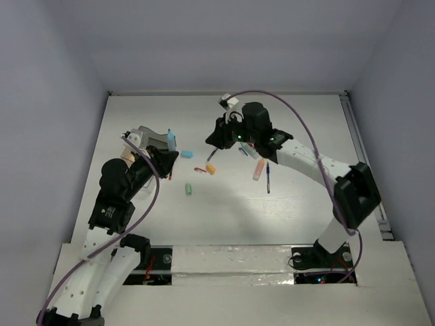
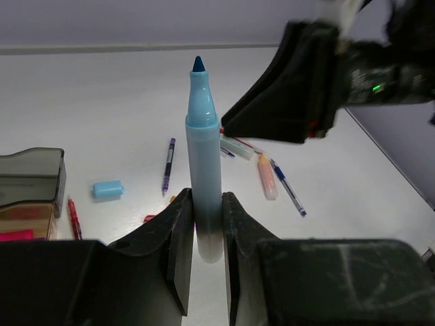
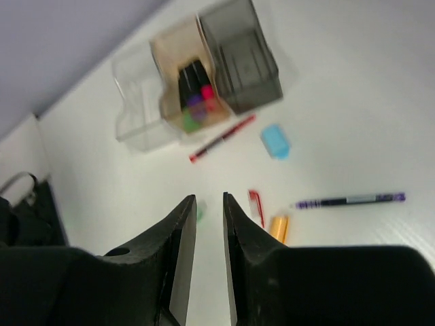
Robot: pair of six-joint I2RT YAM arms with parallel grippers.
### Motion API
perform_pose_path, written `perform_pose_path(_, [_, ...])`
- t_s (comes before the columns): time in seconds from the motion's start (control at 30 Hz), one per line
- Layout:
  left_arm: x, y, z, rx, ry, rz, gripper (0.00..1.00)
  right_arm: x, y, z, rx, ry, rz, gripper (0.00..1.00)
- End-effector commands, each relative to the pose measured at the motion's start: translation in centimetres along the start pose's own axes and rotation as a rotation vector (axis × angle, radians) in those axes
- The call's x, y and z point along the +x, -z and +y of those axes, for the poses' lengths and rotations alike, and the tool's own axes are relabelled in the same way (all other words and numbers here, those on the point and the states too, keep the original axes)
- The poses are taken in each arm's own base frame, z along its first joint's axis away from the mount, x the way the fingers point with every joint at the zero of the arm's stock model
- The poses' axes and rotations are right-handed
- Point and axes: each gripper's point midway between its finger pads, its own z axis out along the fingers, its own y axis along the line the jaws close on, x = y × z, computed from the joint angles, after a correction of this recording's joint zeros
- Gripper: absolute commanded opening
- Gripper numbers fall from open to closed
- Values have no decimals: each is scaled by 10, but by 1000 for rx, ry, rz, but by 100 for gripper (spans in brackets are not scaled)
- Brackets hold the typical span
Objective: Sort the stationery into containers
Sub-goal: Pick up the pen cap from the center of the board.
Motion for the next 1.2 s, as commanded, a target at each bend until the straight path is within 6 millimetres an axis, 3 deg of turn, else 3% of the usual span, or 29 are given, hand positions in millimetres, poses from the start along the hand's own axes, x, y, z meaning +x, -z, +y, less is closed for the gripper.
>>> perform_pose_path(0.0, [-33,11,-8,3,-35,-113,0,15,-17,-1,-71,37,87,28])
perform_pose_path(0.1, [-42,20,-7,-16,-41,-161,0,22,-43,-18,-62,55,140,31])
perform_pose_path(0.17, [-46,24,-7,-22,-44,-180,0,50,-61,-36,-45,47,231,36])
perform_pose_path(0.2, [-46,25,-7,-21,-47,-184,0,41,-68,-39,-37,63,220,39])
perform_pose_path(0.23, [-46,24,-7,-19,-46,-180,0,53,-74,-44,-16,70,260,45])
perform_pose_path(0.27, [-44,24,-9,-10,-46,-174,0,60,-81,-47,-14,103,283,57])
perform_pose_path(0.3, [-44,23,-9,-5,-46,-169,0,67,-93,-57,3,110,301,62])
perform_pose_path(0.37, [-42,22,-11,9,-43,-159,0,83,-106,-55,21,156,345,70])
perform_pose_path(0.6, [-42,22,-10,0,-42,-161,0,105,-138,-69,23,250,417,71])
perform_pose_path(0.63, [-42,22,-10,0,-40,-159,0,122,-140,-75,23,241,461,71])
perform_pose_path(0.67, [-42,23,-10,0,-40,-161,0,112,-145,-75,20,264,445,71])
perform_pose_path(0.7, [-43,23,-11,1,-41,-162,0,115,-150,-72,12,275,452,71])
perform_pose_path(0.77, [-43,23,-11,1,-41,-162,0,132,-156,-76,23,292,491,70])
perform_pose_path(0.83, [-42,23,-10,0,-42,-161,0,130,-166,-68,29,329,481,69])
perform_pose_path(1.03, [-42,22,-9,-3,-42,-157,0,139,-178,-90,128,384,496,66])
perform_pose_path(1.17, [-41,21,-9,-3,-42,-156,0,141,-184,-89,115,377,482,63])
